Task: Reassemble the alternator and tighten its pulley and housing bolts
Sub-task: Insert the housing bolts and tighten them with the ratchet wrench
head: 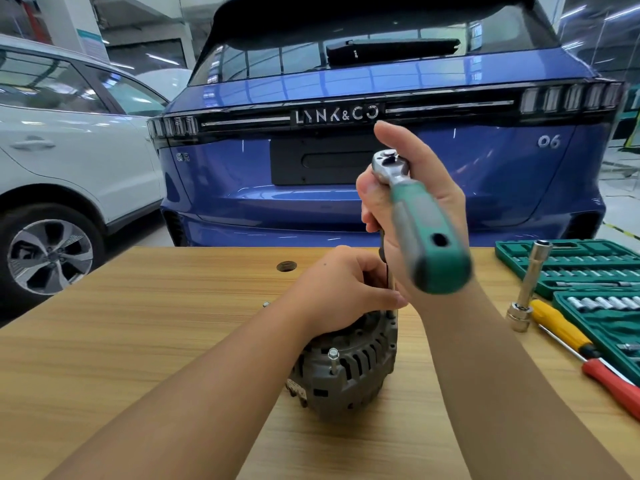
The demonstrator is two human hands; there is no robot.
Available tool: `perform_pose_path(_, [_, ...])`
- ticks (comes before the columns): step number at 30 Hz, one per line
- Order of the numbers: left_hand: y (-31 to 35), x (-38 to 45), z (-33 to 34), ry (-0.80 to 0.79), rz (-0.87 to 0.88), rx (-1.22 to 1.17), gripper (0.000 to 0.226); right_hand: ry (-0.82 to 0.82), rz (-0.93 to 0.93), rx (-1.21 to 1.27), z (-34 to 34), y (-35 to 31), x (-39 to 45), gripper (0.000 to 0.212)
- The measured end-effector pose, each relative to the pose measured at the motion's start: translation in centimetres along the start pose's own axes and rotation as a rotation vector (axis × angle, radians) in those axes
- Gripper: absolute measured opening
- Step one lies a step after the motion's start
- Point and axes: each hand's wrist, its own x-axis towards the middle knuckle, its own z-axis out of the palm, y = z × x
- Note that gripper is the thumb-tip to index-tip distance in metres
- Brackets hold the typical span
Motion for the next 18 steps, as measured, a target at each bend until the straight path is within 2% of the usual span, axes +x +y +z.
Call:
perform_pose_path(3, [0.2, -0.2, -0.1, -0.004, -0.016, 0.029, 0.022, 0.016, 0.074, 0.117, -0.4, -0.1, 0.2, 0.051])
perform_pose_path(5, [0.2, 0.0, -0.1, 0.017, -0.005, 0.058, 0.015, 0.041, 0.217, 0.252, -0.9, -0.4, 0.7, 0.049])
perform_pose_path(8, [0.3, 0.0, -0.1, 0.025, -0.008, 0.067, 0.019, 0.040, 0.373, 0.372, -1.1, -0.7, 1.0, 0.040])
perform_pose_path(11, [0.4, -0.1, -0.2, 0.019, 0.012, 0.043, 0.027, 0.006, 0.410, 0.344, -0.8, -0.9, 0.9, 0.035])
perform_pose_path(15, [0.1, -0.1, -0.1, -0.005, 0.003, 0.020, 0.016, -0.010, 0.451, 0.299, -0.6, -1.2, 1.2, 0.038])
perform_pose_path(18, [0.2, 0.2, 0.1, -0.006, 0.005, 0.013, 0.009, 0.097, 0.307, 0.153, -0.5, -1.5, 0.5, 0.029])
